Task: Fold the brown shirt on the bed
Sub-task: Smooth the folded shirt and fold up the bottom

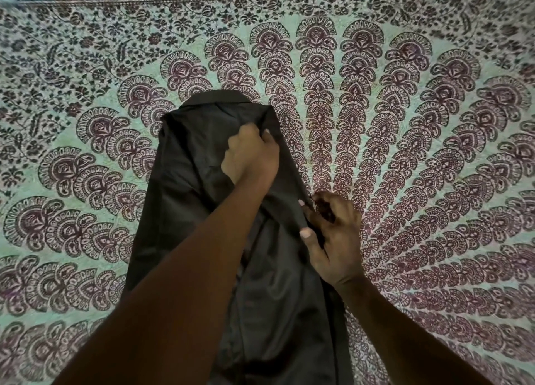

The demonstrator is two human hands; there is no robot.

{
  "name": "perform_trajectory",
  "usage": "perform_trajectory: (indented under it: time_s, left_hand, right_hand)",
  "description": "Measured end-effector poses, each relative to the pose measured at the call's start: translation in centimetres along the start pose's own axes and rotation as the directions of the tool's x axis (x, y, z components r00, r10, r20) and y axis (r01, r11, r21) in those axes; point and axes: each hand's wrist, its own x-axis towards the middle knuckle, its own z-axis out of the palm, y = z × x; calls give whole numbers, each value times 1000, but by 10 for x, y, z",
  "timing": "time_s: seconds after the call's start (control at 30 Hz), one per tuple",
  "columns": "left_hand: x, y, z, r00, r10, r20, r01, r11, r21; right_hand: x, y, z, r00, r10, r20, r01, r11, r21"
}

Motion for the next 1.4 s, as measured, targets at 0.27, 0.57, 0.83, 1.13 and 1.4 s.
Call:
perform_trajectory:
  time_s: [0.27,0.57,0.83,1.13,1.4]
  left_hand:
    - [7,-13,-2,996,88,-24,-84,986,141]
    - [-12,-16,-3,992,84,-96,-81,996,36]
    - [-13,-44,1,963,262,68,-249,955,-162]
    - [-83,-92,-20,968,106,227,-108,994,-3]
    - [-108,-99,-28,976,157,151,-147,986,-74]
  right_hand:
    - [0,-2,0,1000,21,-7,-21,1000,2]
    - [-1,2,6,999,7,-39,-7,1000,0]
    - [2,2,6,999,-9,-52,8,1000,-27]
    - [3,-3,0,996,90,21,-90,996,27]
    - [-13,-30,-18,966,249,74,-256,960,113]
